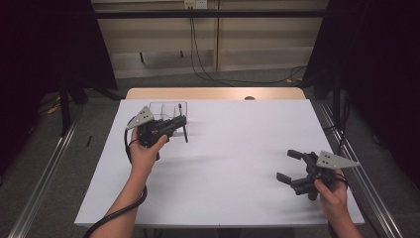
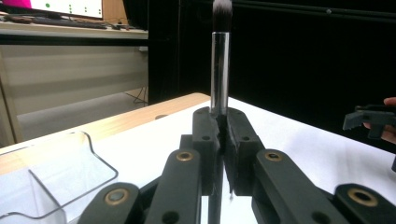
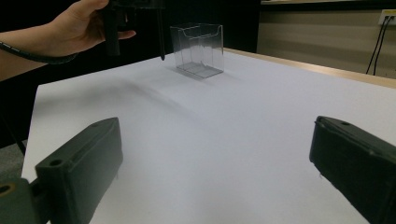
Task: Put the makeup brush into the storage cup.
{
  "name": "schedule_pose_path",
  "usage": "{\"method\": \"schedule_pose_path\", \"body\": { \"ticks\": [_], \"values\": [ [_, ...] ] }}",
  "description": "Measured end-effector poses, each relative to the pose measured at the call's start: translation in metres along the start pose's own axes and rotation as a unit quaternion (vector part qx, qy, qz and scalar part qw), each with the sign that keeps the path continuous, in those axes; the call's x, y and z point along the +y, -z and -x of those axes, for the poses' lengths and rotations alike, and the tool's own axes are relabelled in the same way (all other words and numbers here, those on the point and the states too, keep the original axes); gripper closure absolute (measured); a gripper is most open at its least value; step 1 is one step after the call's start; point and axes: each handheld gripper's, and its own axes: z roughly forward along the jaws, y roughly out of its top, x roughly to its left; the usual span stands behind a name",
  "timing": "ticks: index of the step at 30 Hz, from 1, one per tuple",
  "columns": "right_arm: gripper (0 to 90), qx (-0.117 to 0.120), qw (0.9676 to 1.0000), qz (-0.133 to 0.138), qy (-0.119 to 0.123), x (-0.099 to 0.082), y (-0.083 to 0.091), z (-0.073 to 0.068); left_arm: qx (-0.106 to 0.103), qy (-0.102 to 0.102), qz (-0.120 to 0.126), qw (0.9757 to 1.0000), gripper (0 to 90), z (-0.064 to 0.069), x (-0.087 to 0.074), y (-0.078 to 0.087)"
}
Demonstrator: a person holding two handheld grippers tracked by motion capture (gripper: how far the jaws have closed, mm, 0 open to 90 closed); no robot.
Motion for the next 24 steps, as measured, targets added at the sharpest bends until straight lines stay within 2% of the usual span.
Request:
{"method": "schedule_pose_path", "body": {
  "ticks": [24],
  "values": [
    [2.1,0.003,1.0,0.001,0.004,-0.001,0.0,0.0,0.025,0.0,-0.002,0.9997,83.9,-0.012,0.01,0.001]
  ]
}}
